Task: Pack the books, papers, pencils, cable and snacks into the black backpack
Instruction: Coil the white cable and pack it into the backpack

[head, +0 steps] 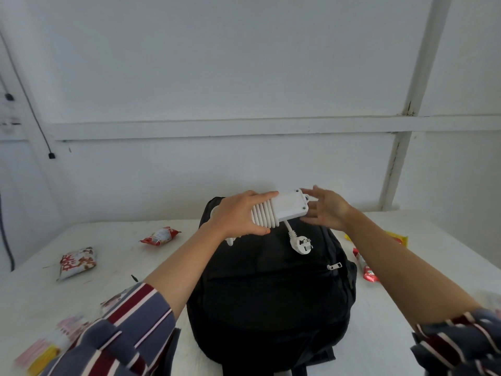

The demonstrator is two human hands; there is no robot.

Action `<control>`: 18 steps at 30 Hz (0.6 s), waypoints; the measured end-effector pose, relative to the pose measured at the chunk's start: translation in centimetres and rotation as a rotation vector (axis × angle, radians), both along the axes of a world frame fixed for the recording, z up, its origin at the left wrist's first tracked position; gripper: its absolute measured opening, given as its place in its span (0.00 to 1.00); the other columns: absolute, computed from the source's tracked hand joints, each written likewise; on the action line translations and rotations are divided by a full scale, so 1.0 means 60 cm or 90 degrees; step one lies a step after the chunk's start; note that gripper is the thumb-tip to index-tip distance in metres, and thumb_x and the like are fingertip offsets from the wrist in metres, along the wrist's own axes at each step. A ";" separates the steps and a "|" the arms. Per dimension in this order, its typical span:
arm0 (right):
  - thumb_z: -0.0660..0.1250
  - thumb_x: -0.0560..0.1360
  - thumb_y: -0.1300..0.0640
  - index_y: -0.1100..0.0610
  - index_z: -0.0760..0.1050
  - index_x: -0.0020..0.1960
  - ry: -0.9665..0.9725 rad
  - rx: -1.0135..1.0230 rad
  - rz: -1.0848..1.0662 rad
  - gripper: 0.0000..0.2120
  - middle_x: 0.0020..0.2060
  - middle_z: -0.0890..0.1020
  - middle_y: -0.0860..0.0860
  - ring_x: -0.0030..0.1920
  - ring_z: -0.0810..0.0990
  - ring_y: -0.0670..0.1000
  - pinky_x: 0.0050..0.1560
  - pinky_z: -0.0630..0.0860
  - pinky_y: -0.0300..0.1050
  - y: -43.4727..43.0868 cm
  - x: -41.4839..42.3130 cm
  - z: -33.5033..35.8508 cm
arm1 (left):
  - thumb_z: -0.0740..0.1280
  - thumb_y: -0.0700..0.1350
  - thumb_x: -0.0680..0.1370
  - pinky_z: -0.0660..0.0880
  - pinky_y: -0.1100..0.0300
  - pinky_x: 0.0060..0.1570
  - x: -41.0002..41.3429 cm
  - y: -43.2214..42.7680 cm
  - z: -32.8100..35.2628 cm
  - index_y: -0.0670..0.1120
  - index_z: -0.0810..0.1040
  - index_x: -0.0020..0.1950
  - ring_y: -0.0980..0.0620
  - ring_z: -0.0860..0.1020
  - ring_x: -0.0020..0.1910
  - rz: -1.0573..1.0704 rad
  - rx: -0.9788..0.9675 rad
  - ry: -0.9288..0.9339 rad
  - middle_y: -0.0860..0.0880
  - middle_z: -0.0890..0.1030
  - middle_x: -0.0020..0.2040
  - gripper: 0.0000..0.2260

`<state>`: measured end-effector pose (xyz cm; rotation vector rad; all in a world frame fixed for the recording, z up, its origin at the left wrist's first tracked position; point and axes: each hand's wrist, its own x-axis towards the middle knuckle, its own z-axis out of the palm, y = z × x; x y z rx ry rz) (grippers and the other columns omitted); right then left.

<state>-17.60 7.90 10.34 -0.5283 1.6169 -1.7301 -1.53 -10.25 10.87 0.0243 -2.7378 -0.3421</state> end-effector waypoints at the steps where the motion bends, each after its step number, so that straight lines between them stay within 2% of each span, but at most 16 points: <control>1: 0.50 0.82 0.52 0.57 0.71 0.64 0.003 0.030 0.010 0.17 0.57 0.78 0.58 0.54 0.78 0.56 0.58 0.72 0.50 -0.002 0.004 -0.015 | 0.73 0.55 0.68 0.68 0.60 0.53 -0.001 -0.002 -0.001 0.64 0.60 0.72 0.54 0.73 0.54 0.004 0.006 0.002 0.54 0.74 0.58 0.36; 3: 0.54 0.81 0.58 0.56 0.74 0.58 0.107 0.089 0.055 0.13 0.59 0.78 0.57 0.57 0.77 0.54 0.64 0.69 0.48 -0.007 0.020 -0.032 | 0.73 0.56 0.67 0.68 0.60 0.53 -0.006 -0.002 -0.001 0.65 0.59 0.72 0.55 0.73 0.54 0.010 0.020 0.010 0.54 0.73 0.58 0.36; 5: 0.60 0.78 0.60 0.57 0.76 0.57 0.261 0.162 0.102 0.10 0.57 0.80 0.56 0.57 0.78 0.52 0.65 0.70 0.47 -0.012 0.044 -0.029 | 0.73 0.56 0.67 0.67 0.61 0.52 -0.011 0.000 0.002 0.65 0.59 0.72 0.55 0.73 0.54 0.012 0.033 0.020 0.55 0.73 0.58 0.37; 7: 0.64 0.76 0.62 0.63 0.75 0.57 0.368 0.222 0.108 0.10 0.53 0.81 0.59 0.53 0.79 0.53 0.58 0.73 0.45 -0.020 0.066 -0.028 | 0.73 0.55 0.68 0.67 0.61 0.51 -0.016 0.004 0.007 0.65 0.59 0.72 0.55 0.72 0.55 0.013 0.039 0.036 0.54 0.73 0.58 0.36; 9: 0.62 0.76 0.66 0.64 0.73 0.51 0.460 0.242 0.071 0.05 0.45 0.79 0.62 0.45 0.78 0.57 0.49 0.73 0.45 -0.031 0.087 -0.032 | 0.72 0.55 0.68 0.67 0.61 0.51 -0.021 0.008 0.011 0.64 0.59 0.72 0.56 0.72 0.54 0.020 0.045 0.053 0.54 0.73 0.58 0.36; 10: 0.60 0.76 0.66 0.61 0.71 0.47 0.516 0.268 0.056 0.03 0.41 0.78 0.59 0.43 0.77 0.57 0.46 0.73 0.45 -0.035 0.096 -0.033 | 0.72 0.56 0.69 0.67 0.61 0.51 -0.024 0.009 0.012 0.64 0.58 0.72 0.56 0.72 0.54 0.026 0.051 0.059 0.53 0.73 0.58 0.36; 11: 0.58 0.77 0.66 0.57 0.69 0.43 0.570 0.301 0.049 0.06 0.37 0.75 0.53 0.40 0.75 0.54 0.43 0.71 0.43 -0.038 0.104 -0.029 | 0.72 0.56 0.69 0.68 0.60 0.51 -0.026 0.009 0.013 0.63 0.58 0.73 0.56 0.72 0.53 0.032 0.056 0.061 0.53 0.73 0.58 0.36; 13: 0.57 0.76 0.65 0.51 0.65 0.38 0.629 0.374 0.059 0.12 0.34 0.71 0.47 0.39 0.73 0.51 0.39 0.67 0.39 -0.034 0.113 -0.016 | 0.72 0.56 0.69 0.70 0.57 0.53 -0.029 0.010 0.008 0.62 0.58 0.73 0.53 0.73 0.54 0.053 0.035 0.053 0.52 0.74 0.58 0.36; 15: 0.59 0.74 0.64 0.57 0.67 0.35 0.648 0.422 0.064 0.09 0.32 0.76 0.51 0.34 0.74 0.49 0.33 0.66 0.37 -0.025 0.116 0.001 | 0.71 0.56 0.69 0.71 0.54 0.55 -0.031 0.009 0.003 0.61 0.57 0.74 0.51 0.73 0.57 0.077 -0.017 0.034 0.50 0.73 0.60 0.37; 18: 0.61 0.71 0.61 0.61 0.72 0.32 0.644 0.437 0.079 0.10 0.30 0.80 0.54 0.30 0.75 0.46 0.32 0.66 0.36 -0.012 0.127 0.026 | 0.72 0.57 0.69 0.71 0.52 0.55 -0.033 0.009 -0.002 0.62 0.57 0.74 0.49 0.73 0.58 0.087 -0.024 0.029 0.50 0.73 0.62 0.37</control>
